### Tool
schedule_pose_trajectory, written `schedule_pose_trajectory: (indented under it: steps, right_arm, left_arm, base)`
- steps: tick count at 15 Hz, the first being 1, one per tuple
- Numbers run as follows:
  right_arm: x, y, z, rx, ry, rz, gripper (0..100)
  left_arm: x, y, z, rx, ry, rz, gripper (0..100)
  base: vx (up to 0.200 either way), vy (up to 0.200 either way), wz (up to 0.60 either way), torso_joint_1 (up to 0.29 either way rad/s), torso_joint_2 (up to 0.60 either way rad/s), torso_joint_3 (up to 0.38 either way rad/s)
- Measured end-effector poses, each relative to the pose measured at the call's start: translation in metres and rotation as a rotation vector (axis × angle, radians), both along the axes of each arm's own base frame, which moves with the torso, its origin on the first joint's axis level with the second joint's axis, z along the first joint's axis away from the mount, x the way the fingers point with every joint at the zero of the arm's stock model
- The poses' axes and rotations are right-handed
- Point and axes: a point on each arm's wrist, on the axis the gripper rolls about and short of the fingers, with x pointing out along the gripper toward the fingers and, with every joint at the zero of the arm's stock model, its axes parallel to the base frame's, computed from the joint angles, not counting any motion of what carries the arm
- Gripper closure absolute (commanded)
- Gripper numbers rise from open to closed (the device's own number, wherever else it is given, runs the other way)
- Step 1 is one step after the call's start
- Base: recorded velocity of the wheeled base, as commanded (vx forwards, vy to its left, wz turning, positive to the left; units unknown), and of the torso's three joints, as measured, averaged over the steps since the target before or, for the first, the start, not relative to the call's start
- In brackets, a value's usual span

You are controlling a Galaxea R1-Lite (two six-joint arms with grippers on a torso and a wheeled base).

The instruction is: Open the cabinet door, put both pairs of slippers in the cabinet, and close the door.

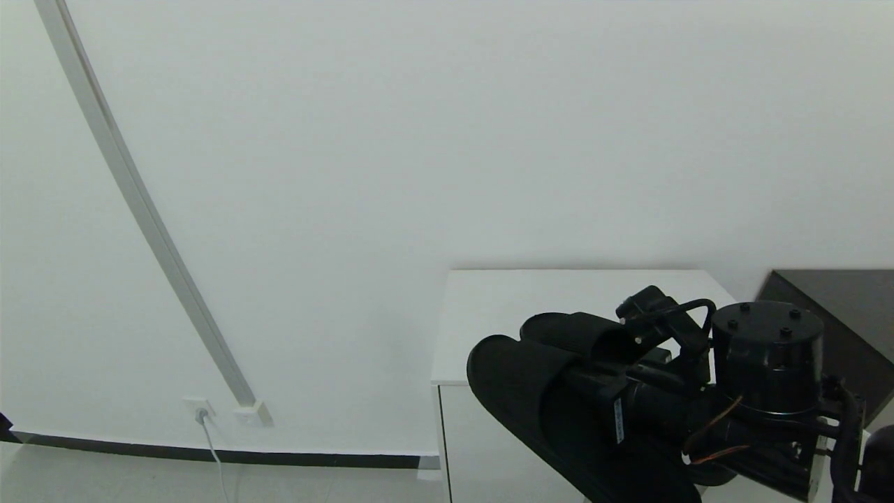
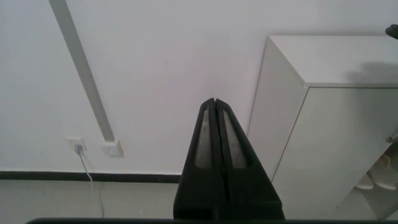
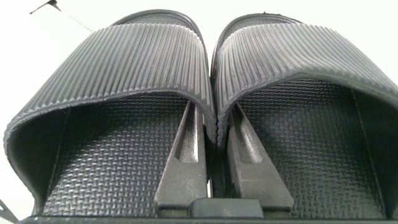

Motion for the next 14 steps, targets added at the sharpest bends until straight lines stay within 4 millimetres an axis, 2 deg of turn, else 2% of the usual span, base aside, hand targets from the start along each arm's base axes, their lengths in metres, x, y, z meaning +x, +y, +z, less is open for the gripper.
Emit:
schedule_pose_trajectory:
  steps: [5,14]
  right_arm:
    - [-0.0033,0.002,-0.0006,0.0,0.0,0.014,100]
    - [-0.0048,0.0021,-0.0024,-0.004,0.005,0.018,100]
  left_arm:
    - [0.0,0.0,0.0,0.0,0.0,-0.002,100]
    - [0.0,0.0,0.0,-0.001,0.0,0.0,100]
  base:
    - [-0.2,0.0,0.0,-0.007,0.0,0.002]
    - [0.0,0.0,0.0,0.0,0.0,0.0]
